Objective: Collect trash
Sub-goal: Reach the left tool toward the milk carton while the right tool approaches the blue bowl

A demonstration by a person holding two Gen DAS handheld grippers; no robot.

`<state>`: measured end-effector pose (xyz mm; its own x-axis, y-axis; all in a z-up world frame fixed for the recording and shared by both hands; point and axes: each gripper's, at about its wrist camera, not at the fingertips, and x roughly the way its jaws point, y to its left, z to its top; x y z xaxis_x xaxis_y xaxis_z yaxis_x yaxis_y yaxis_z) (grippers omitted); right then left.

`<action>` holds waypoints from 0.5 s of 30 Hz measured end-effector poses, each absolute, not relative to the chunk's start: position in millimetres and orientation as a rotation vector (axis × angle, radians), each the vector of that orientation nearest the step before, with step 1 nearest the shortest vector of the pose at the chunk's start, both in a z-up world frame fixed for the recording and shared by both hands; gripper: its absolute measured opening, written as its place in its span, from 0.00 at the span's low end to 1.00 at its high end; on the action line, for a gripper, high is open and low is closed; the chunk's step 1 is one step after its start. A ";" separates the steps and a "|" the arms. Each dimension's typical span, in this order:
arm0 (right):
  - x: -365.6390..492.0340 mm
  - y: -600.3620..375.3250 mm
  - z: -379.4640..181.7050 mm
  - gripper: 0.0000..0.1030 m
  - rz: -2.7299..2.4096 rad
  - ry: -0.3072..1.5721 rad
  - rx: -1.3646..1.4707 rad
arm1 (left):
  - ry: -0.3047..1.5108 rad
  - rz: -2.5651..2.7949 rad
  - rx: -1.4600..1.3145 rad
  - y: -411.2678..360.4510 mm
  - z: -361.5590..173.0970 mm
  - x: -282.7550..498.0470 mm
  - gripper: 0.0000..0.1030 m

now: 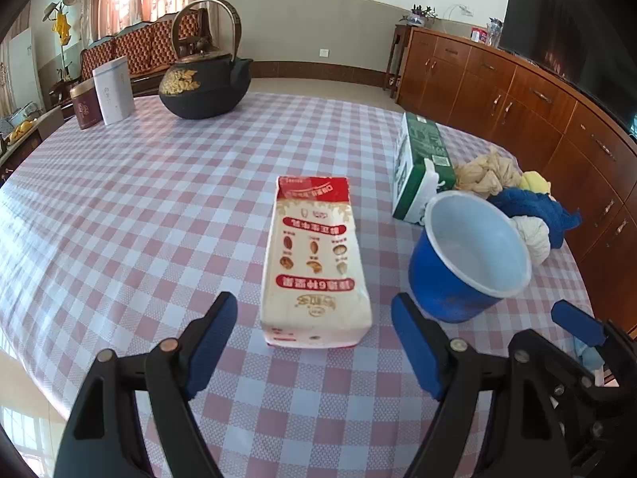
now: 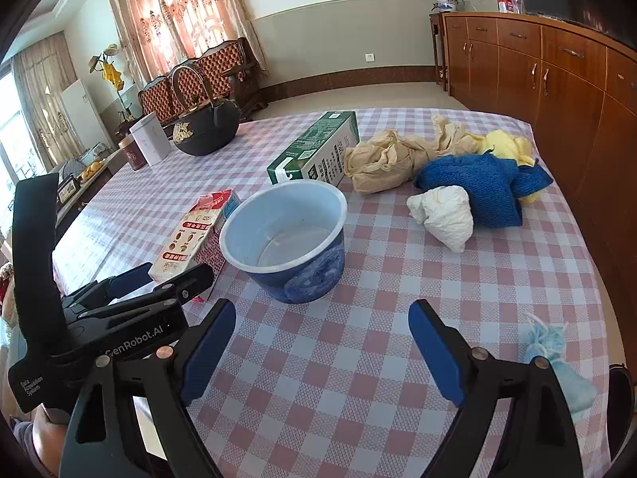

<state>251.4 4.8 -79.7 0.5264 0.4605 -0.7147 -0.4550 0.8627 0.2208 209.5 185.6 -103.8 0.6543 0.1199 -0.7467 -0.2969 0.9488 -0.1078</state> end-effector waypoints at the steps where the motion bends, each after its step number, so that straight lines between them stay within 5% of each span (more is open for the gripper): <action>1: 254.1 7.5 -81.4 0.88 0.550 0.859 0.007 | 0.825 0.240 -0.231 186.9 -104.5 211.2 0.79; 15: 284.5 41.6 -98.7 0.90 0.544 0.895 -0.024 | 0.835 0.258 -0.270 210.1 -111.2 225.2 0.79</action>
<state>284.5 41.6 -98.7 0.4998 0.4400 -0.7460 -0.4594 0.8649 0.2023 225.2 210.1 -111.2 0.6440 0.1188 -0.7558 -0.3290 0.9349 -0.1334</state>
